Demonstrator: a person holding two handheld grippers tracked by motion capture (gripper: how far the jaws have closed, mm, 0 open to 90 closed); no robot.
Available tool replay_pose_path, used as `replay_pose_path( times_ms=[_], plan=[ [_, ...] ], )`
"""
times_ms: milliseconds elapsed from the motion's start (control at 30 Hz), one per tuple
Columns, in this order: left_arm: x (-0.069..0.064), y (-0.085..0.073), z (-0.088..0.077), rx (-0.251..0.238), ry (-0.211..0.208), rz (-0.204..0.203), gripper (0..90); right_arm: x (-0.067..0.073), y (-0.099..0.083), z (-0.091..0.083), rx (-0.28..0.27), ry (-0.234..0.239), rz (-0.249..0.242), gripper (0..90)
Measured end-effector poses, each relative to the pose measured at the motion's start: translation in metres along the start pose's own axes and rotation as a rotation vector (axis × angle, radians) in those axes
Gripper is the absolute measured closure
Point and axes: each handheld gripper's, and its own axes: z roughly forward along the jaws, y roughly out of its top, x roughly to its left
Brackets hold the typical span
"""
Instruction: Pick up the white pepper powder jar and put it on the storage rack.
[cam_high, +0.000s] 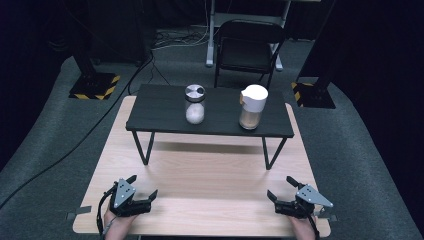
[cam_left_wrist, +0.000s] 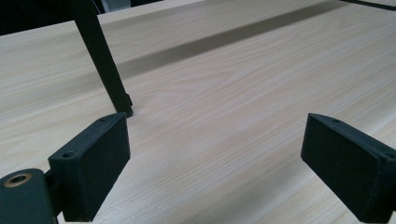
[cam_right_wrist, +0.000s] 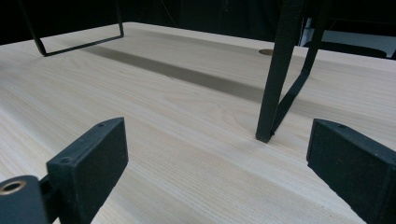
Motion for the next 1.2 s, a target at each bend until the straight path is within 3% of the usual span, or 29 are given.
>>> replay_pose_path(
  times_ms=[1200],
  plan=[
    [0.0012, -0.0001, 0.0000, 0.000, -0.005, -0.006, 7.7, -0.0029, 0.0005, 0.0007, 0.002, 0.018, 0.001, 6.9]
  ],
)
